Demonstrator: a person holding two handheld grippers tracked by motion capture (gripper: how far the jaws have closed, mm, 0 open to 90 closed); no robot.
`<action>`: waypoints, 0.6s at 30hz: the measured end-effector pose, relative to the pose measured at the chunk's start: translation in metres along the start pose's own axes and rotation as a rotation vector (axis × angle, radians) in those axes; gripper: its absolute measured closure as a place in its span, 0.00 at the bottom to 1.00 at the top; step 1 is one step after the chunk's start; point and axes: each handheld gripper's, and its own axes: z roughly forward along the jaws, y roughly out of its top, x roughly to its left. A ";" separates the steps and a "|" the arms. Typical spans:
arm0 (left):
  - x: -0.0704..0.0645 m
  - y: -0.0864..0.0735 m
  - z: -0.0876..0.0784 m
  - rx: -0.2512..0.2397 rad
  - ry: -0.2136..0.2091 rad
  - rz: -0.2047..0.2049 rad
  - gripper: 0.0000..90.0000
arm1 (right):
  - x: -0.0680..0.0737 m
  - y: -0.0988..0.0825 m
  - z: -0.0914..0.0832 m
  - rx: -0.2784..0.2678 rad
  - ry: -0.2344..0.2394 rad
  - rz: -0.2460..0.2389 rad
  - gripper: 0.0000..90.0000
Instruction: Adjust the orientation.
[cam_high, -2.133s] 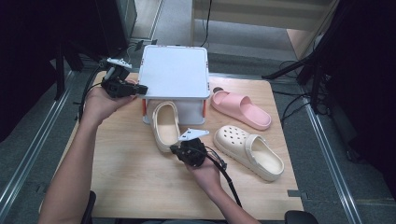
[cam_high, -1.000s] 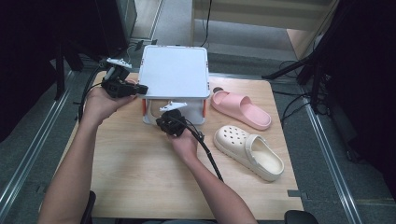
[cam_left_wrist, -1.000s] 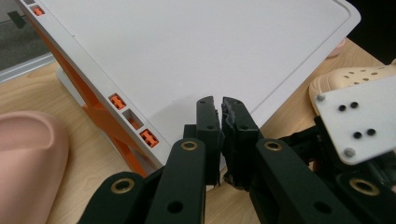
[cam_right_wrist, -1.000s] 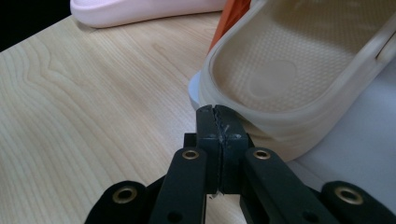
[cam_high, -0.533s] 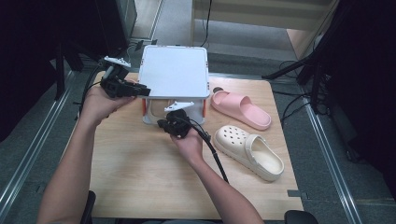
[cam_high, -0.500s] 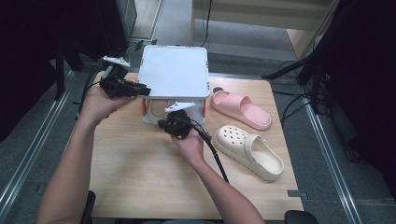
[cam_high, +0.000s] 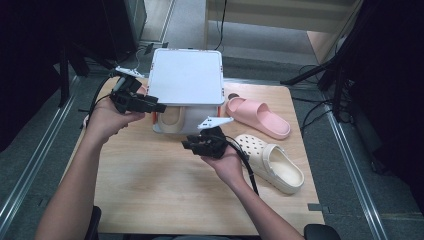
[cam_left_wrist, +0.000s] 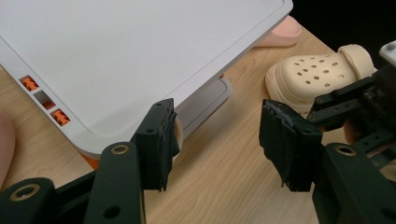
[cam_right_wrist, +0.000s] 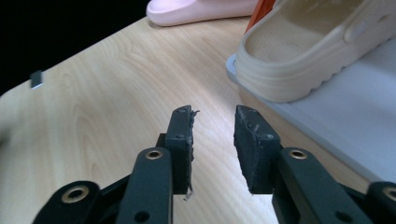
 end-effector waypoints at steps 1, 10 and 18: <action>-0.002 -0.001 0.000 -0.003 -0.004 -0.006 0.51 | 0.000 -0.002 -0.004 -0.003 0.004 0.002 0.74; -0.019 -0.009 0.003 -0.018 0.008 -0.005 0.50 | -0.007 -0.020 -0.043 -0.005 0.014 0.007 0.72; -0.028 -0.023 0.011 -0.010 0.032 -0.008 0.48 | -0.019 -0.033 -0.073 -0.032 -0.013 0.008 0.69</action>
